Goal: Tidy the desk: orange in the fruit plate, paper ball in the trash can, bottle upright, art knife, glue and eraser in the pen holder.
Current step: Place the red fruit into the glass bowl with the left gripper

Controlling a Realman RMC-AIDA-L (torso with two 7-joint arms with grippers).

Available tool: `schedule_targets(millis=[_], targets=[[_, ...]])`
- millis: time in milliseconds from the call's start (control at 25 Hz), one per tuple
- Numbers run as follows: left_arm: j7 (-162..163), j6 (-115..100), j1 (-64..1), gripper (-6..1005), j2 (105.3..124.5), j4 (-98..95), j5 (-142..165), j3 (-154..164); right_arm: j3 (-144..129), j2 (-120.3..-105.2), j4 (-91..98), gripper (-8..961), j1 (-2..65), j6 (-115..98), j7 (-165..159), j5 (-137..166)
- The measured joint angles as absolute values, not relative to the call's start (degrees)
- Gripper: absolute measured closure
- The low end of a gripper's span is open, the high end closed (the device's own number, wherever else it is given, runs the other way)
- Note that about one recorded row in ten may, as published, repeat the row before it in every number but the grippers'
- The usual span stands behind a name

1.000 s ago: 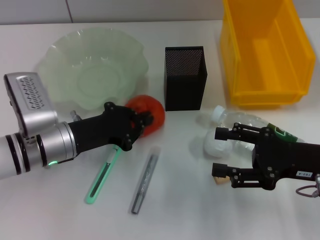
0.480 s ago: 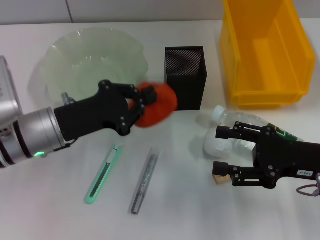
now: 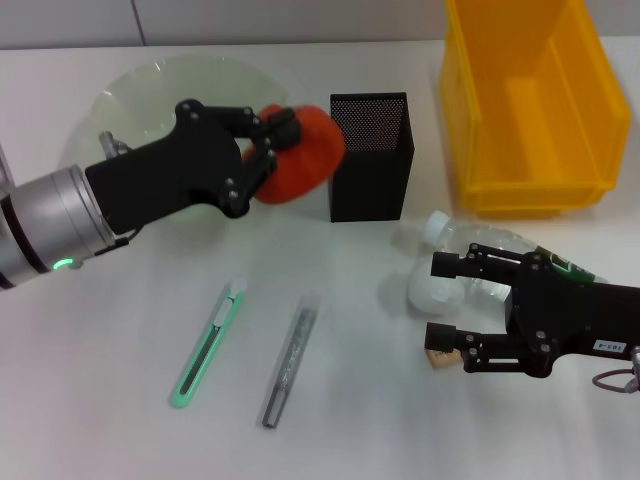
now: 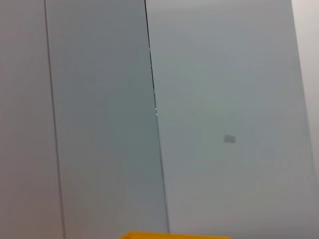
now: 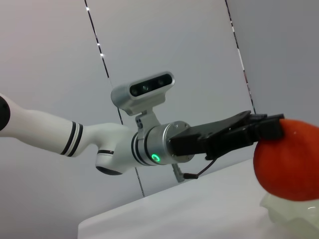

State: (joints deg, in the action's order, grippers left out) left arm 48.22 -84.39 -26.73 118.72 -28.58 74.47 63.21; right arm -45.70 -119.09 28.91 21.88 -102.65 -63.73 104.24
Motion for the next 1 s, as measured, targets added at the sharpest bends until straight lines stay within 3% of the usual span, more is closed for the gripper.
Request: schedule_targets(millis=[1000], targets=[[48.0,-64.6,-26.5,950,119.06,-26.5,72.0,56.7,-45.7,-119.26,27.3,119,23.2,-102.7,-63.7,104.2]])
